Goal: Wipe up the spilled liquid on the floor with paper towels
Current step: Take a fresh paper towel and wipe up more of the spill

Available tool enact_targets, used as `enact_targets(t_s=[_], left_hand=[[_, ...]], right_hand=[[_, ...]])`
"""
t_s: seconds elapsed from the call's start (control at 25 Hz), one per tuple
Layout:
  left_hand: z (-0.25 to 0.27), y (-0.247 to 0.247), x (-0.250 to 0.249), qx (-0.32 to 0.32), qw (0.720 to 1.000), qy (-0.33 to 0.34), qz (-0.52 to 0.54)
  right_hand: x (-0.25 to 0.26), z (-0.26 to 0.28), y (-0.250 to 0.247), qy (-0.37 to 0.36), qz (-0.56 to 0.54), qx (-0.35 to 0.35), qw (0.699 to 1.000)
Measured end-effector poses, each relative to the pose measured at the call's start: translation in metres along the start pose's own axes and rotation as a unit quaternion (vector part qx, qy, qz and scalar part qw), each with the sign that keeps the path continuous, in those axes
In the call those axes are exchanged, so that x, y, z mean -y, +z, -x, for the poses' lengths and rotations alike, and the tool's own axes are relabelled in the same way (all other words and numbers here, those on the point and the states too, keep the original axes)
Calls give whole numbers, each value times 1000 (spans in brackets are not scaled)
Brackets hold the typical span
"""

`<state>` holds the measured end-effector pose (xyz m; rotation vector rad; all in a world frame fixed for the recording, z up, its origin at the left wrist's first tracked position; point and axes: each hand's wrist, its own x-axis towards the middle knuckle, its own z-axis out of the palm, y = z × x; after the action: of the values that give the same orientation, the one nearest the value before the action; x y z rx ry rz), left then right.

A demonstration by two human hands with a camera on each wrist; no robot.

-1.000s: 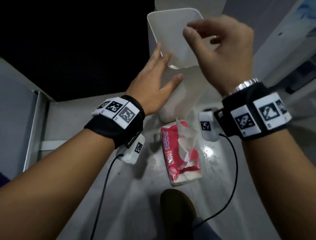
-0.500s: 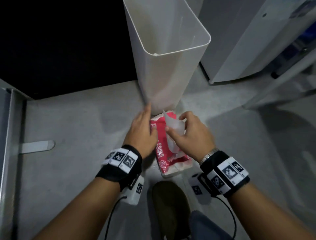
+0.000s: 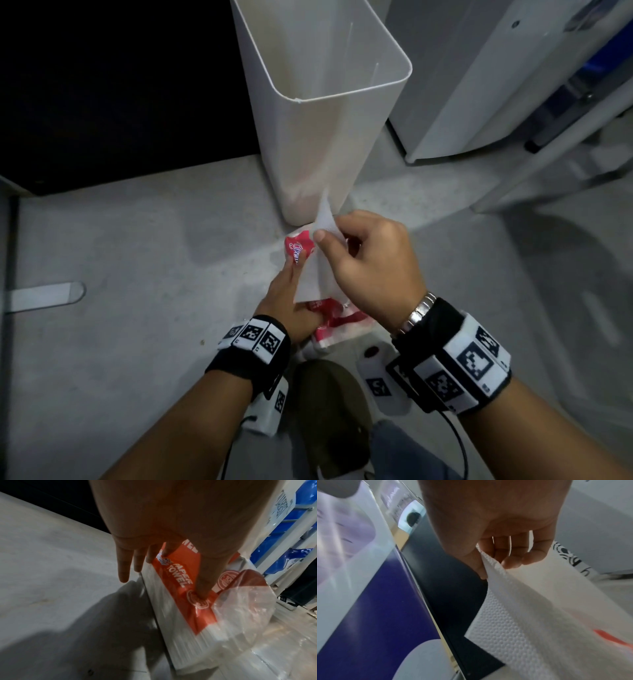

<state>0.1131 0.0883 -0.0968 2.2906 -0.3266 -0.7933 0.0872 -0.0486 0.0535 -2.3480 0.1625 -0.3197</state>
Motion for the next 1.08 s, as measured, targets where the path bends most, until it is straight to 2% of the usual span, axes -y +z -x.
enact_targets(t_s=[0.08, 0.2, 0.32, 0.4, 0.44, 0.52, 0.56, 0.6, 0.68, 0.76, 0.84, 0.96, 1.08], left_hand=[[-2, 0, 3, 19, 999, 7, -30], [-1, -7, 7, 25, 998, 49, 4], [9, -34, 20, -3, 995, 67, 69], [20, -67, 32, -68, 989, 23, 128], [26, -87, 41, -112, 976, -11, 187], [39, -132, 60, -172, 923, -60, 338], [50, -155, 65, -188, 902, -60, 384], [60, -175, 71, -191, 895, -45, 401], [81, -205, 74, -153, 900, 5, 409], [105, -219, 65, -68, 911, 59, 403], [124, -217, 52, -1, 927, 74, 367], [140, -207, 47, -6, 942, 36, 333], [142, -199, 66, -71, 923, -44, 375]], right_hand=[[20, -2, -7, -21, -38, -21, 999], [47, -9, -20, -35, -143, -23, 989], [61, -12, -19, 26, -306, 58, 950], [62, -13, -7, 64, -366, 121, 920], [61, -14, 2, 71, -385, 152, 907], [63, -16, 18, 87, -407, 220, 882], [64, -17, 26, 97, -405, 255, 873], [64, -18, 35, 107, -397, 287, 865], [65, -19, 52, 131, -386, 341, 847], [73, -19, 68, 145, -384, 379, 830], [82, -22, 82, 160, -380, 402, 818], [89, -29, 107, 210, -403, 409, 791], [83, -39, 127, 277, -453, 414, 739]])
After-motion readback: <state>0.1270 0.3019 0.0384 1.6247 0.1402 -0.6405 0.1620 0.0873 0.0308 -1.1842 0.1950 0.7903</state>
